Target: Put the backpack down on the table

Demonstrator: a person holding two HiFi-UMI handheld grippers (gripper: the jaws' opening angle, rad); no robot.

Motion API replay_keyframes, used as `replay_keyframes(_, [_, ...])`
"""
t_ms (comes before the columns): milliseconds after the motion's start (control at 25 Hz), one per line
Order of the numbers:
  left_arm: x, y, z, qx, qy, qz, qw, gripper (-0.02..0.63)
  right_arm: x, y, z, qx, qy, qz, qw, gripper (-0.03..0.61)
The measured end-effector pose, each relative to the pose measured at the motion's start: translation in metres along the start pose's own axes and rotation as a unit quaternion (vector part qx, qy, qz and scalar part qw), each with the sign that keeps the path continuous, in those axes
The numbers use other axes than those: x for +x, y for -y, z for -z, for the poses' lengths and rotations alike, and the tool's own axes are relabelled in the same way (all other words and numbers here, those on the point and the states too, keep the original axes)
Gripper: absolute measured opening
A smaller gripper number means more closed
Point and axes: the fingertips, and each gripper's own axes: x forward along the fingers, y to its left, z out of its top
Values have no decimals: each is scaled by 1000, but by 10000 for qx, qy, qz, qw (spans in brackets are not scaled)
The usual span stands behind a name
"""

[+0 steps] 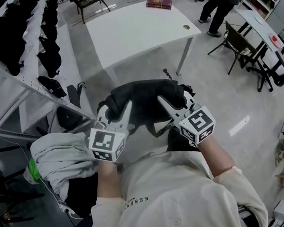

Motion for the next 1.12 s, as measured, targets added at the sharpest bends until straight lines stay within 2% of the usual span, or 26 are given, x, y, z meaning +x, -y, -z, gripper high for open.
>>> replay_keyframes(280, [67,-19,-21,-15,-86,-384,9992,80,32,74,-7,103,102,-473,9988,91])
replay_keyframes(640, [189,-37,-60,-268,-40,-910,9955,80,71,206,-25,-41,60,-1085,9941,91])
replay_keyframes(920, [273,-50,-97,-380,147,-1128,9928,80,95,298,-48,-346,197,-1443,9887,91])
replay_keyframes(1120, [316,-67,-116,-407,194,-1180,9920,80,116,344,-60,-467,267,-1543,9866,92])
